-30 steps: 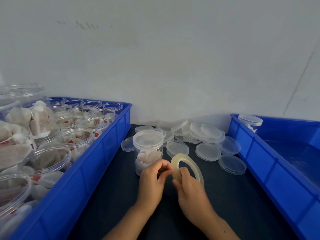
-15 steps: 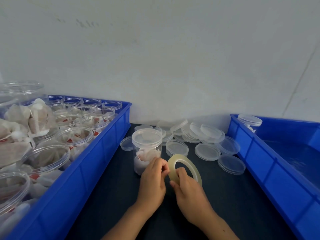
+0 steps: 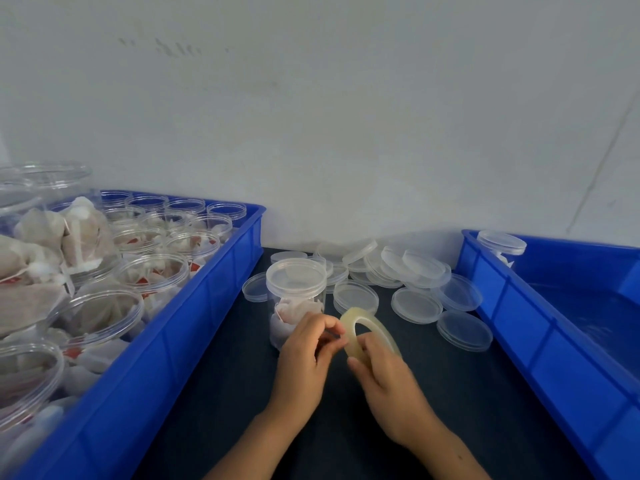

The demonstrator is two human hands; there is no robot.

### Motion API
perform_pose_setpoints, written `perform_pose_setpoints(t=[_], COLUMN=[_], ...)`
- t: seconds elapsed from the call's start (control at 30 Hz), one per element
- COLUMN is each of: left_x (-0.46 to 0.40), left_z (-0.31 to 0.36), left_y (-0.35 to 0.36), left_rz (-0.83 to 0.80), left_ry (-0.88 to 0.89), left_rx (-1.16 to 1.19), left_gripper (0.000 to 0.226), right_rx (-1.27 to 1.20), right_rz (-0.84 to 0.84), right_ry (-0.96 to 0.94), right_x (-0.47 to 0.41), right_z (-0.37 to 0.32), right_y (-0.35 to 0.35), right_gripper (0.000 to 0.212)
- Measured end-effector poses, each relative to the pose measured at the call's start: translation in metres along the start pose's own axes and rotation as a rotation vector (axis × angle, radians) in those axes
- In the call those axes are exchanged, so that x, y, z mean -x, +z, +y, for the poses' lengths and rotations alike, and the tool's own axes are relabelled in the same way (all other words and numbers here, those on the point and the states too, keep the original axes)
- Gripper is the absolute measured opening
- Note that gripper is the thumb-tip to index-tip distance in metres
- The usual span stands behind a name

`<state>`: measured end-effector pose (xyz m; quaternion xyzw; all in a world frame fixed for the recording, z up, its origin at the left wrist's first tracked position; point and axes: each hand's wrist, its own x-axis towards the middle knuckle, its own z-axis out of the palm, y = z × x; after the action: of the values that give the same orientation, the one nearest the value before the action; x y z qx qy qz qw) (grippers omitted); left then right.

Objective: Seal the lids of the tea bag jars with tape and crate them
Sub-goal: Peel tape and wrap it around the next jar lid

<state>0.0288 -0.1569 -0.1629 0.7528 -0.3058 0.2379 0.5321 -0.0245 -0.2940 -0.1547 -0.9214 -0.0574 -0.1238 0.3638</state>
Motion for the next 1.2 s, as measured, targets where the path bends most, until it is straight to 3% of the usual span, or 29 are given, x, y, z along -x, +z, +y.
perform_pose_setpoints(t=[0.17,0.47,0.63,0.87,1.0,1.2], left_x=[-0.0013,0.0017,0.0031,-0.0016,-0.0017,-0.0002], left_z=[-0.0039,-0.0063,-0.0020,-0.0035,-0.0035,-0.0059], left_y=[-0.0008,0.0019,0.0039,-0.0003,0.0002,0.0024], left_rz=[-0.007,-0.083,-0.039,0.035,0.023,-0.052], left_ry=[-0.042,-0.016,-0.106,0.033,0.073,0.031], left_rx=[0.038,-0.110,0.034,-0.032,-0.073,-0.107], left_gripper=[0.021,0.015,0.019,0.015,0.021,0.034], right_rx=[0.030,0.176,0.164,0.140,0.096,0.110], right_rz=[-0.015,-0.010,0.003,0.016,0.051,0.033], right_ry=[-0.013,-0.042,-0.047,-0.041,-0.028,-0.037], right_x=[0.0012,0.0007,-0.0002,0.0001,0.0006,0.0010], right_z=[0.0001,0.0029,0.0016,-0.0013,-0.0033,-0.0028], right_y=[-0.0020,0.0017,-0.0033,0.0006,0.0045,0.0044], right_gripper=[0.005,0.007,0.007,0.013,0.026,0.014])
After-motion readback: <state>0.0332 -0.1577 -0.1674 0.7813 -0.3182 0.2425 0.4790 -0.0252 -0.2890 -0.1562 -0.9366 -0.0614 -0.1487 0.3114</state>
